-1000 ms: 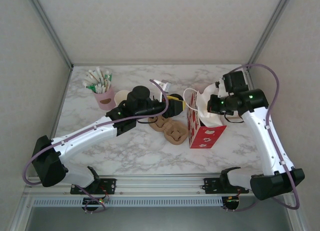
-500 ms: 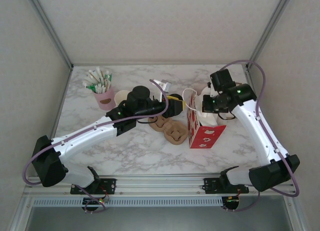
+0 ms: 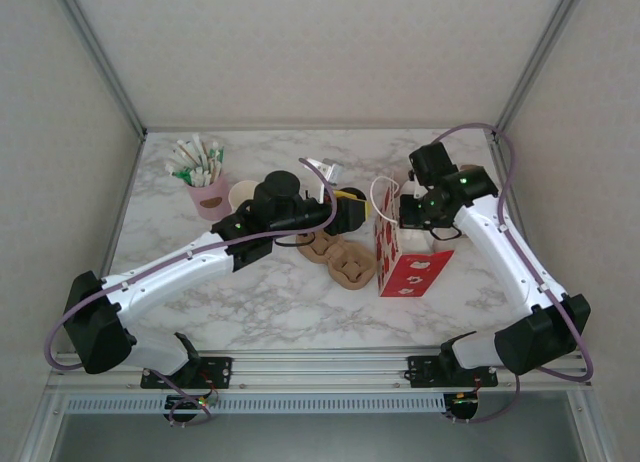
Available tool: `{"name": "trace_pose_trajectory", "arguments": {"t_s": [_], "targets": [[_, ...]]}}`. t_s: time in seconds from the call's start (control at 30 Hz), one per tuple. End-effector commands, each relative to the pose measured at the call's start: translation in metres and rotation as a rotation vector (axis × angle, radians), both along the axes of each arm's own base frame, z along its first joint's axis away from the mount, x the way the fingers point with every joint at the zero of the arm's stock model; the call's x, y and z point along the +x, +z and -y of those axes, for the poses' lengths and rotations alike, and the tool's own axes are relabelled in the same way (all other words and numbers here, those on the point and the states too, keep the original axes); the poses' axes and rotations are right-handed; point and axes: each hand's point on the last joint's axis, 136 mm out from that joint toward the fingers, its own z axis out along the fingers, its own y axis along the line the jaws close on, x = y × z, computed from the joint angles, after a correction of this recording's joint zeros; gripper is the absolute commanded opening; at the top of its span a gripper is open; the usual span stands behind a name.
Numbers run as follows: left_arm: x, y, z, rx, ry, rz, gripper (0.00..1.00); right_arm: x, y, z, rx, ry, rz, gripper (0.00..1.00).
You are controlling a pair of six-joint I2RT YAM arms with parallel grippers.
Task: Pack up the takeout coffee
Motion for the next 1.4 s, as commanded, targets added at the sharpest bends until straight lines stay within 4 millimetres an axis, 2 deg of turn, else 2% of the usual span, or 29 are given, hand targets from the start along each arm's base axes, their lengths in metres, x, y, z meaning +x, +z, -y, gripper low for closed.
{"name": "trace_pose_trajectory", "arguments": {"t_s": [0.0, 0.17, 0.3, 0.6, 0.83, 0.97, 1.2, 1.37], "targets": [[0.001, 0.016, 0.004, -0.013, 0.001, 0.045, 0.56, 0.000, -0.006, -0.001, -0.020, 0.000, -0.012, 0.00], [0.001, 0.016, 0.004, -0.012, 0.002, 0.046, 0.56, -0.001, -0.003, -0.003, -0.023, 0.006, -0.005, 0.15], [0.001, 0.016, 0.004, -0.009, 0.004, 0.045, 0.56, -0.003, 0.011, -0.003, -0.013, 0.004, 0.033, 0.26], [0.002, 0.018, 0.001, -0.014, 0.014, 0.050, 0.56, -0.012, 0.047, 0.007, -0.012, -0.013, 0.128, 0.34], [0.002, 0.023, -0.003, -0.026, 0.035, 0.060, 0.58, -0.016, 0.063, 0.006, 0.031, -0.008, 0.179, 0.40], [0.001, 0.029, -0.009, -0.038, 0.056, 0.073, 0.63, -0.020, 0.079, 0.000, 0.095, 0.011, 0.224, 0.40], [-0.002, 0.043, -0.020, -0.062, 0.086, 0.109, 0.75, -0.037, 0.127, -0.016, 0.274, 0.081, 0.359, 0.47], [-0.006, 0.052, -0.029, -0.070, 0.097, 0.139, 0.84, -0.052, 0.156, -0.016, 0.341, 0.106, 0.434, 0.54]]}}
